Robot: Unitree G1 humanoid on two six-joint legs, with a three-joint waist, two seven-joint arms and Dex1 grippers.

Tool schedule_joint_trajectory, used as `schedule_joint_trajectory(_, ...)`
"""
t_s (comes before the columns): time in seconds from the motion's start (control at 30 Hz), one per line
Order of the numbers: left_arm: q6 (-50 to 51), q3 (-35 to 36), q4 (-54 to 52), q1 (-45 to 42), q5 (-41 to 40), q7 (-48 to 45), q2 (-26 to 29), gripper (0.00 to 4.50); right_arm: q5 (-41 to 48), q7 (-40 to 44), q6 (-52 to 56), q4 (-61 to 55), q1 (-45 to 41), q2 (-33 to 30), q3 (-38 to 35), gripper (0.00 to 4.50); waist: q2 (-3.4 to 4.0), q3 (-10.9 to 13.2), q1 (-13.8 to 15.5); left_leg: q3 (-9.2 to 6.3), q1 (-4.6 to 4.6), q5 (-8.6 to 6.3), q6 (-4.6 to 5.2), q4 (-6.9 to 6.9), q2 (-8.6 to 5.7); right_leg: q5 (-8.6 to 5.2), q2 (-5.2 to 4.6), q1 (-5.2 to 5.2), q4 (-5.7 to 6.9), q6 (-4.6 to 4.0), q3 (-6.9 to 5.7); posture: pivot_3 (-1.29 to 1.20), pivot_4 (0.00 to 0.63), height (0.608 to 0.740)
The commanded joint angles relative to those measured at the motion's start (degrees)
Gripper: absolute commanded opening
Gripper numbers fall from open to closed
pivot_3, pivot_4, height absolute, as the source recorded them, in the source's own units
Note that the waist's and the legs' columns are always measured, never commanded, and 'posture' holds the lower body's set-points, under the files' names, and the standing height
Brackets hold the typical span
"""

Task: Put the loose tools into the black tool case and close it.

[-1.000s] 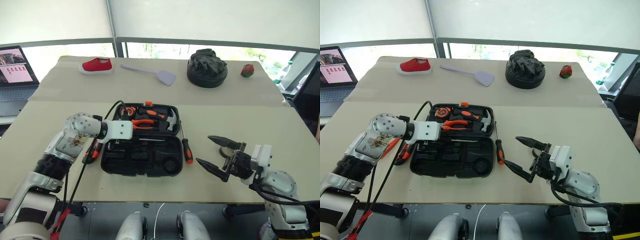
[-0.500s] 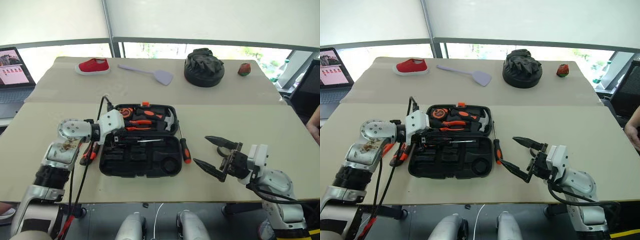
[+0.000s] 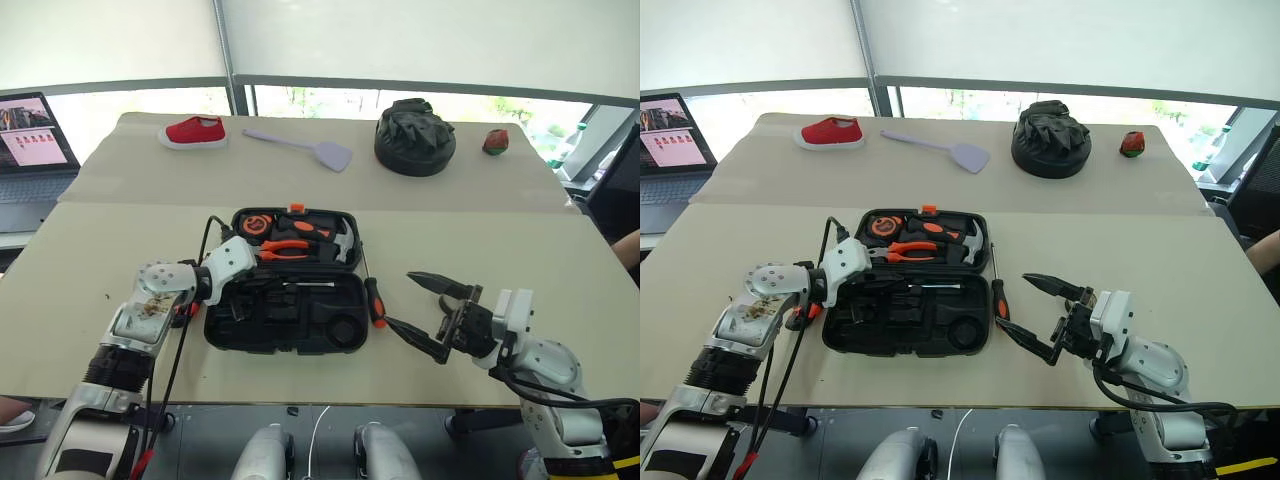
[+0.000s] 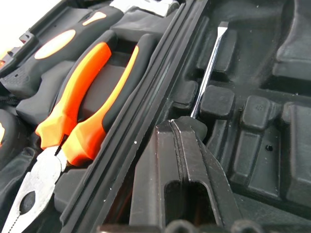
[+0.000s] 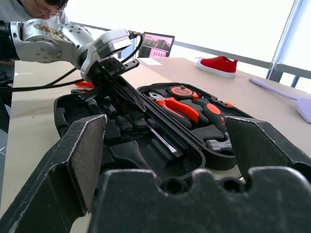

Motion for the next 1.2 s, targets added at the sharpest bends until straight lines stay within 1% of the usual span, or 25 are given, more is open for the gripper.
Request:
schedule_joint_trajectory(0.03, 2.63, -4.75, 1.26, 2.05, 3.87, 0.16, -0.32, 0.01, -0.26, -1.32, 0.0, -1.62, 0.06, 0.19, -0.68, 4.5, 0.12, -0.1, -0.01, 0.01, 0.04, 0.0, 0.0, 0.0, 0.0, 0.0, 0.0, 0.03, 0.0, 0.0, 0.01, 0.0, 0.15, 0.74)
schedule_joint_trajectory(0.1, 1.87, -2.5, 0.26, 2.41, 1.65, 1.42, -1.69, 0.01, -0.27, -3.33, 0.89, -2.48, 0.41, 0.39, -1.27, 4.5, 0.24, -0.2, 0.01, 0.01, 0.09, 0.0, 0.0, -0.01, 0.0, -0.01, 0.0, 0.07, 0.0, 0.01, 0.01, 0.0, 0.15, 0.74)
schedule_joint_trajectory(0.13, 0.68, 0.2, -0.78, 2.85, -1.35, 1.25, -2.22, 0.01, 0.06, -4.65, 1.95, -3.45, 0.94, 0.15, -2.01, 4.5, 0.32, -0.25, 0.02, 0.01, 0.1, 0.0, 0.0, -0.01, 0.01, -0.01, 0.0, 0.08, 0.0, 0.01, 0.01, 0.0, 0.15, 0.74)
schedule_joint_trajectory(0.17, 2.85, 4.65, -3.63, 3.82, -7.9, -0.54, -2.63, 0.26, -0.36, -6.73, 4.03, -4.85, 2.29, -0.76, -3.07, 4.5, 0.36, -0.27, 0.0, 0.01, 0.1, 0.0, 0.0, -0.01, 0.0, -0.01, 0.0, 0.08, 0.0, 0.02, 0.02, 0.0, 0.15, 0.74)
schedule_joint_trajectory(0.2, 4.6, 7.71, -5.7, 4.59, -12.46, -1.99, -2.82, 0.52, -0.7, -8.17, 5.54, -5.92, 3.33, -1.45, -3.75, 4.5, 0.35, -0.27, -0.02, 0.02, 0.05, 0.0, 0.0, -0.01, 0.01, -0.01, -0.03, 0.01, 0.02, 0.02, 0.03, 0.0, 0.15, 0.74)
schedule_joint_trajectory(0.23, 3.6, 10.28, -7.3, 5.4, -15.86, -3.93, -2.63, 0.73, -2.43, -10.9, 8.46, -7.02, 4.76, -2.58, -4.49, 4.5, 0.33, -0.26, -0.08, 0.01, -0.07, 0.0, 0.0, -0.02, 0.02, -0.01, -0.03, -0.09, 0.02, 0.02, 0.03, 0.0, 0.15, 0.74)
schedule_joint_trajectory(0.27, 3.32, 11.81, -8.16, 5.94, -17.08, -4.26, -2.2, 1.15, -4.0, -13.08, 11.38, -7.82, 6.09, -3.86, -4.89, 4.5, 0.32, -0.25, -0.11, 0.0, -0.21, 0.0, 0.0, -0.01, 0.04, -0.01, -0.02, -0.22, 0.02, 0.01, 0.01, 0.0, 0.15, 0.74)
schedule_joint_trajectory(0.3, 1.23, 12.88, -8.56, 6.41, -16.99, -4.2, -1.65, 1.4, -5.2, -14.46, 13.63, -8.48, 7.37, -5.05, -5.19, 4.5, 0.27, -0.22, -0.09, -0.01, -0.3, 0.0, 0.0, 0.0, 0.05, -0.01, -0.03, -0.32, 0.04, 0.01, 0.01, 0.0, 0.15, 0.74)
schedule_joint_trajectory(0.33, -0.34, 14.38, -9.43, 7.4, -18.06, -5.62, -0.54, 1.9, -4.31, -14.27, 14.49, -9.4, 9.34, -5.69, -6.13, 4.5, 0.26, -0.22, -0.06, -0.03, -0.36, 0.0, 0.0, 0.01, 0.05, 0.0, -0.03, -0.35, 0.01, 0.0, -0.01, 0.0, 0.15, 0.74)
schedule_joint_trajectory(0.4, -1.91, 16.3, -10.8, 9.65, -19.5, -8.13, 1.62, 2.47, -2.9, -13.19, 14.88, -10.84, 12.5, -6.58, -7.5, 4.5, 0.26, -0.21, -0.1, -0.04, -0.32, 0.0, 0.0, 0.0, 0.05, 0.0, -0.03, -0.32, 0.0, 0.0, -0.01, 0.0, 0.15, 0.74)
schedule_joint_trajectory(0.43, -4.02, 17.74, -11.03, 11.25, -20.3, -9.66, 2.39, 2.62, -2.55, -12.58, 15.11, -11.23, 14.2, -7.0, -8.25, 4.5, 0.27, -0.22, -0.11, -0.04, -0.29, 0.0, -0.01, -0.02, 0.05, -0.01, -0.02, -0.29, -0.01, -0.01, -0.01, 0.0, 0.15, 0.74)
schedule_joint_trajectory(0.47, -5.33, 19.65, -11.16, 13.1, -22.06, -11.68, 3.08, 3.13, -2.44, -12.06, 15.35, -11.2, 15.95, -7.34, -9.09, 4.5, 0.33, -0.25, -0.27, -0.02, -0.23, -0.01, 0.0, -0.04, 0.05, -0.01, -0.02, -0.24, -0.02, -0.02, 0.0, 0.0, 0.15, 0.74)
schedule_joint_trajectory(0.5, -5.99, 21.49, -11.14, 15.71, -22.97, -13.7, 4.79, 3.29, -2.57, -11.49, 15.22, -10.31, 17.96, -7.49, -10.1, 4.5, 0.34, -0.26, -0.4, 0.03, -0.15, -0.02, 0.01, -0.12, 0.05, -0.02, -0.02, -0.21, -0.07, -0.02, 0.06, 0.0, 0.15, 0.74)
schedule_joint_trajectory(0.57, -5.54, 25.77, -11.74, 20.66, -26.8, -16.95, 6.55, 4.19, -3.03, -10.74, 14.46, -7.77, 21.15, -7.05, -11.72, 4.5, 0.34, -0.26, -0.84, 0.08, -0.08, -0.06, 0.03, -0.15, 0.1, -0.04, 0.01, -0.17, -0.1, -0.03, 0.09, 0.0, 0.15, 0.74)
schedule_joint_trajectory(0.6, -5.98, 27.02, -11.75, 22.49, -27.95, -18.38, 7.15, 4.4, -3.32, -10.66, 14.19, -6.99, 21.98, -6.75, -12.11, 4.5, 0.31, -0.25, -0.88, 0.09, -0.09, -0.08, 0.02, -0.16, 0.13, -0.07, 0.01, -0.19, -0.1, -0.05, 0.09, 0.0, 0.15, 0.74)
schedule_joint_trajectory(0.67, -7.89, 28.63, -10.7, 26.15, -27.7, -20.22, 8.43, 4.47, -3.06, -10.85, 14.95, -7.29, 22.11, -6.34, -12.03, 4.5, 0.27, -0.23, -0.86, 0.08, -0.1, -0.08, 0.02, -0.14, 0.16, -0.1, 0.02, -0.2, -0.12, -0.03, 0.06, 0.0, 0.15, 0.74)
schedule_joint_trajectory(0.73, -9.0, 29.91, -9.87, 29.56, -27.56, -21.38, 8.8, 4.47, 0.73, -13.63, 20.23, -8.83, 18.36, -5.41, -11.51, 4.5, 0.27, -0.23, -0.92, 0.12, -0.1, -0.08, 0.02, -0.11, 0.16, -0.16, 0.0, -0.19, -0.13, 0.03, 0.08, 0.0, 0.15, 0.74)
schedule_joint_trajectory(0.8, -8.97, 29.86, -11.24, 30.89, -28.35, -21.09, 8.13, 4.47, 2.83, -16.0, 24.88, -9.63, 13.9, -4.88, -10.5, 4.5, 0.27, -0.23, -1.04, 0.19, -0.04, -0.08, 0.02, -0.09, 0.23, -0.21, 0.0, -0.16, -0.15, 0.1, 0.11, 0.0, 0.15, 0.74)
schedule_joint_trajectory(0.87, -8.31, 29.37, -12.93, 31.13, -29.1, -20.43, 7.54, 4.47, 3.39, -17.09, 28.17, -10.19, 11.13, -5.08, -9.48, 4.5, 0.25, -0.22, -0.85, 0.19, -0.06, -0.08, 0.01, -0.06, 0.23, -0.21, -0.01, -0.18, -0.14, 0.12, 0.11, 0.0, 0.15, 0.74)
schedule_joint_trajectory(1.0, -6.47, 26.81, -18.13, 29.39, -30.09, -17.29, 5.44, 4.47, 6.3, -23.95, 44.51, -11.18, -0.48, -6.11, -4.21, 4.5, 0.22, -0.21, -0.16, 0.12, -0.18, -0.08, 0.01, -0.08, 0.19, -0.15, -0.01, -0.25, -0.13, -0.01, 0.07, 0.0, 0.15, 0.74)
schedule_joint_trajectory(1.07, -5.71, 26.0, -19.7, 29.08, -30.1, -16.3, 5.08, 4.47, 5.54, -26.04, 50.51, -10.73, -4.28, -7.13, -1.68, 4.5, 0.21, -0.21, -0.18, 0.11, -0.21, -0.08, 0.01, -0.08, 0.18, -0.12, -0.02, -0.27, -0.13, -0.03, 0.08, 0.0, 0.15, 0.74)
schedule_joint_trajectory(1.2, -5.13, 25.21, -21.94, 29.21, -30.18, -14.72, 4.8, 4.47, 2.95, -30.89, 59.73, -8.96, -11.88, -6.79, 3.31, 4.5, 0.21, -0.21, -0.32, 0.1, -0.24, -0.11, 0.06, -0.1, 0.14, -0.12, -0.03, -0.3, -0.13, -0.03, 0.07, 0.0, 0.15, 0.74)
